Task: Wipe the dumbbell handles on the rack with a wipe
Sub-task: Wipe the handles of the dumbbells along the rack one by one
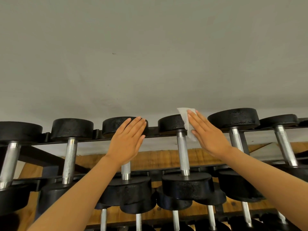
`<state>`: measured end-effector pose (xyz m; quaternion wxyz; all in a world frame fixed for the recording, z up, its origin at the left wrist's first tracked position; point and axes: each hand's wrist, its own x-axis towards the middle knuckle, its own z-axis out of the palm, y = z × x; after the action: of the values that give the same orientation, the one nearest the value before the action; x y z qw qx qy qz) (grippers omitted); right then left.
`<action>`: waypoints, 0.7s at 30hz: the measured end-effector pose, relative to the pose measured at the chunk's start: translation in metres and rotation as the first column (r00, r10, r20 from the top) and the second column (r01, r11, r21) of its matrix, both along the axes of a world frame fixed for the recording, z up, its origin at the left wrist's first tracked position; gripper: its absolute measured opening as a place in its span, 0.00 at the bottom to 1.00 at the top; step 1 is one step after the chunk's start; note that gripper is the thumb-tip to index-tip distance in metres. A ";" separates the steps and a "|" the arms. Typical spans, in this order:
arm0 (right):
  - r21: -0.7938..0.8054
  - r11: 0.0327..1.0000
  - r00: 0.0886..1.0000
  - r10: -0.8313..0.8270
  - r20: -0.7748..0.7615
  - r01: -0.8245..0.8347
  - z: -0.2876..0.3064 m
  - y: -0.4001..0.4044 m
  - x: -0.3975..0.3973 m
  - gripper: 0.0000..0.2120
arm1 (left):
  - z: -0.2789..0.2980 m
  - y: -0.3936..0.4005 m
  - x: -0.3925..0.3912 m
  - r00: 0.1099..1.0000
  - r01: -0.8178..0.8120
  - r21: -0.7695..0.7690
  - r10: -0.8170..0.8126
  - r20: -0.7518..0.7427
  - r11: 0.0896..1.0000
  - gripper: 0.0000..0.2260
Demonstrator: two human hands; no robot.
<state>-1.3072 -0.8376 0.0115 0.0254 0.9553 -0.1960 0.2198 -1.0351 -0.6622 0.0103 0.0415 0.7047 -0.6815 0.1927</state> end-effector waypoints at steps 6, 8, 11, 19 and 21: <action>0.217 0.976 0.996 -0.023 0.089 0.003 -0.008 0.000 -0.004 0.25 | 0.004 -0.002 -0.019 0.990 -0.083 -0.056 0.076 -0.121 0.995 0.23; 0.226 0.974 0.991 -0.032 0.132 0.002 -0.007 0.001 -0.003 0.25 | 0.004 -0.003 -0.026 0.980 -0.126 -0.065 0.114 -0.165 0.990 0.23; 0.179 0.983 0.982 -0.005 0.188 -0.029 -0.003 0.003 -0.001 0.23 | 0.003 -0.004 -0.040 0.979 -0.133 -0.031 0.127 -0.160 0.991 0.24; 0.147 0.981 0.941 0.069 0.332 -0.124 0.010 -0.004 -0.009 0.14 | 0.005 -0.024 -0.096 0.952 -0.029 -0.026 0.019 -0.307 0.999 0.25; 0.133 0.985 0.939 0.060 0.338 -0.111 0.020 -0.013 -0.019 0.14 | 0.008 -0.030 -0.102 0.941 -0.025 -0.034 0.011 -0.339 0.999 0.25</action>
<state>-1.3261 -0.8509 0.0311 -0.0894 0.9113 -0.1718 0.3635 -1.1374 -0.6918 0.0185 0.1698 0.7327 -0.6540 0.0818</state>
